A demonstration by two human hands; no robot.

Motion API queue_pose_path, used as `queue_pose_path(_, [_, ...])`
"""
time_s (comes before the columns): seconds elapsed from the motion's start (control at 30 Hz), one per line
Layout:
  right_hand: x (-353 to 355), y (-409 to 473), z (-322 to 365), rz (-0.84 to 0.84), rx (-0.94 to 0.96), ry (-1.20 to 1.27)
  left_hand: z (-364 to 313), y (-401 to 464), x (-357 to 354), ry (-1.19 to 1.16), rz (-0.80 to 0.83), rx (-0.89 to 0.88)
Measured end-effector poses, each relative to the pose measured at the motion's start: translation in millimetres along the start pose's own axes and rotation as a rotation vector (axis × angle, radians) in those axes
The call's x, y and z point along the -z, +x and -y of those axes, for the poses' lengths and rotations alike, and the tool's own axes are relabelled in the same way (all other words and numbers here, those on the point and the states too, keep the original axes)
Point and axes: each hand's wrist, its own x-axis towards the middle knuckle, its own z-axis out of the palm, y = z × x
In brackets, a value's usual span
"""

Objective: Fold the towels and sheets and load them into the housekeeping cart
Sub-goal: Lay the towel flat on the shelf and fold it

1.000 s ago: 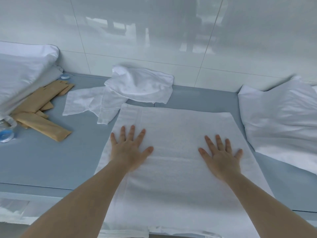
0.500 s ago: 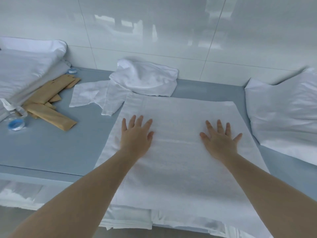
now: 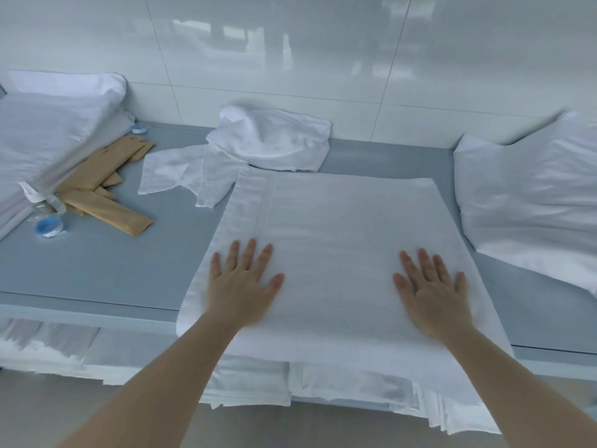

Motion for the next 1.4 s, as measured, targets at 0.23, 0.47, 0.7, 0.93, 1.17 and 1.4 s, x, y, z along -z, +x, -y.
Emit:
queue_pose_path(0.23, [-2.3, -47.4, 24.5, -0.009, 0.112, -0.007, -16.8, -34.3, 3.4, -0.038, 0.028, -0.061])
queue_pose_path(0.47, [-10.6, -39.1, 40.6, 0.000, 0.133, -0.025, -15.9, -19.3, -4.4, 0.001, 0.092, -0.053])
queue_pose_path(0.7, [7.2, -1.0, 50.2, 0.064, 0.108, -0.031, -19.3, 22.0, 2.0, 0.020, 0.093, -0.054])
queue_pose_path(0.93, [-4.0, -26.2, 120.7, -0.028, 0.277, 0.069, -19.9, 27.3, -0.6, 0.011, 0.042, -0.057])
queue_pose_path(1.17, [-14.5, -16.6, 116.5, -0.044, 0.288, 0.004, -25.8, 10.3, 6.0, -0.005, -0.164, -0.173])
queue_pose_path(1.4, [-10.2, -8.5, 107.3, -0.043, 0.336, -0.001, -38.2, -10.1, -16.1, -0.006, -0.003, -0.131])
